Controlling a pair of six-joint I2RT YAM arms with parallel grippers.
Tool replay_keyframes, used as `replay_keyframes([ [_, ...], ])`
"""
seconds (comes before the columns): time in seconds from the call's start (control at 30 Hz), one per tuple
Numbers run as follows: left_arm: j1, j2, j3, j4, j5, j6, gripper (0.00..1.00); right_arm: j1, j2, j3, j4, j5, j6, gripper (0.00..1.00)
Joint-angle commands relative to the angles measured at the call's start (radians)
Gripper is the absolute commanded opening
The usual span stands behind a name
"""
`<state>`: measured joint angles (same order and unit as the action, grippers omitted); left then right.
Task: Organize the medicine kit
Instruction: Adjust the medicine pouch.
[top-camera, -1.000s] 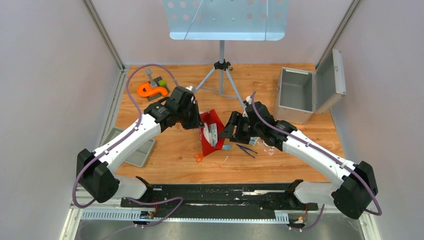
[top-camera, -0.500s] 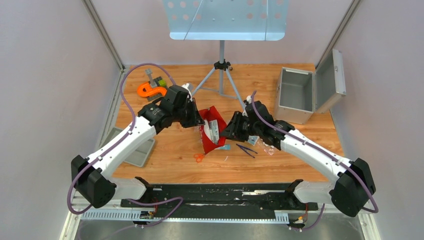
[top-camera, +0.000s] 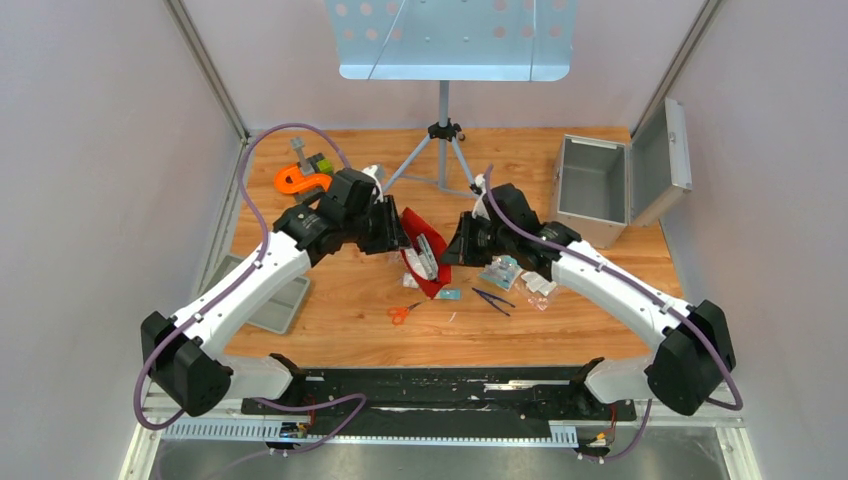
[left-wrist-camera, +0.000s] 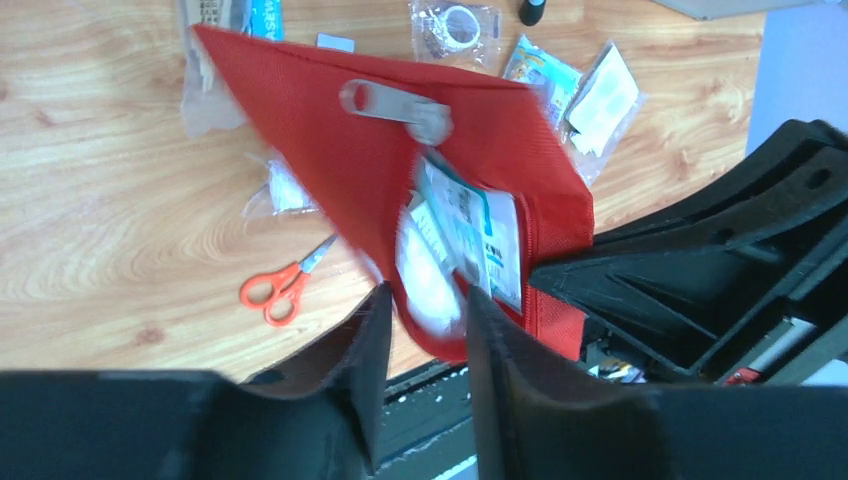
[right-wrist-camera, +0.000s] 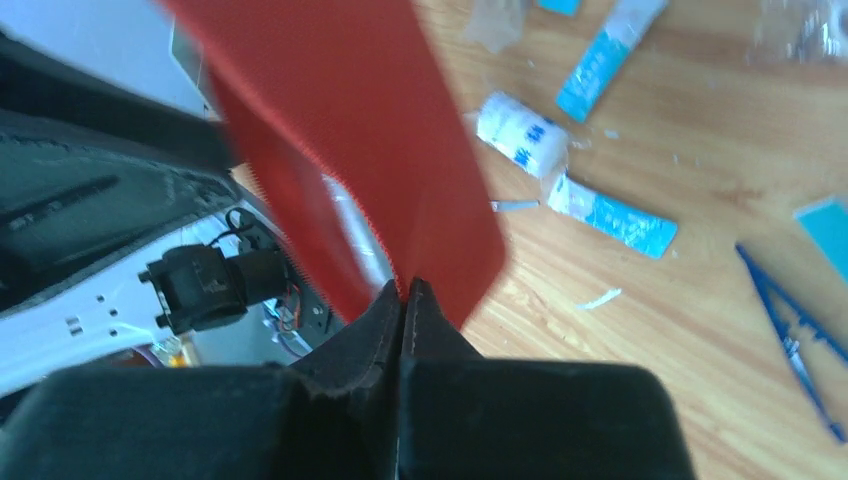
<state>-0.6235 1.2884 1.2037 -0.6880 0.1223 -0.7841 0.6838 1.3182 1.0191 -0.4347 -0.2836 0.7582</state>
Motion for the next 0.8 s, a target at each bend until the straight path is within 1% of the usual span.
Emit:
replay_keyframes([
  [0.0, 0.032, -0.042, 0.095, -0.074, -0.045, 0.138, 0.57, -0.009, 0.072, 0.196, -0.118, -0.103, -0.297, 0.00],
  [0.03, 0.041, -0.052, 0.106, -0.101, -0.048, 0.170, 0.60, -0.009, 0.096, 0.235, -0.163, -0.130, -0.350, 0.00],
  [0.07, 0.060, -0.058, 0.131, -0.115, -0.048, 0.241, 0.65, -0.009, 0.118, 0.276, -0.200, -0.151, -0.402, 0.00],
  [0.17, 0.092, -0.089, 0.189, -0.165, -0.020, 0.434, 0.70, -0.009, 0.166, 0.340, -0.294, -0.215, -0.528, 0.00],
  [0.2, 0.096, -0.093, 0.221, -0.175, 0.005, 0.471, 0.73, -0.009, 0.176, 0.360, -0.321, -0.231, -0.561, 0.00],
  [0.23, 0.098, -0.099, 0.236, -0.190, 0.022, 0.552, 0.74, -0.009, 0.184, 0.375, -0.345, -0.242, -0.593, 0.00],
  [0.27, 0.098, -0.101, 0.258, -0.193, 0.072, 0.594, 0.78, -0.009, 0.191, 0.389, -0.368, -0.263, -0.634, 0.00],
  [0.3, 0.098, -0.101, 0.267, -0.198, 0.101, 0.672, 0.79, -0.010, 0.197, 0.403, -0.388, -0.281, -0.656, 0.00],
  [0.33, 0.098, -0.100, 0.282, -0.199, 0.157, 0.706, 0.80, -0.010, 0.203, 0.414, -0.406, -0.295, -0.679, 0.00],
  [0.43, 0.098, -0.082, 0.313, -0.208, 0.229, 0.843, 0.80, -0.012, 0.222, 0.453, -0.461, -0.343, -0.730, 0.00],
  [0.5, 0.098, -0.074, 0.327, -0.192, 0.268, 0.899, 0.80, -0.016, 0.231, 0.469, -0.484, -0.360, -0.750, 0.00],
  [0.6, 0.096, -0.074, 0.303, -0.163, 0.411, 0.964, 0.81, -0.026, 0.239, 0.485, -0.507, -0.389, -0.753, 0.00],
  [0.67, 0.087, -0.074, 0.283, -0.142, 0.462, 1.003, 0.82, -0.035, 0.242, 0.490, -0.517, -0.397, -0.753, 0.00],
  [0.73, 0.060, -0.081, 0.252, -0.112, 0.463, 1.026, 0.84, -0.046, 0.242, 0.491, -0.518, -0.411, -0.752, 0.00],
  [0.77, 0.033, -0.085, 0.222, -0.096, 0.449, 1.035, 0.87, -0.049, 0.242, 0.491, -0.519, -0.418, -0.752, 0.00],
])
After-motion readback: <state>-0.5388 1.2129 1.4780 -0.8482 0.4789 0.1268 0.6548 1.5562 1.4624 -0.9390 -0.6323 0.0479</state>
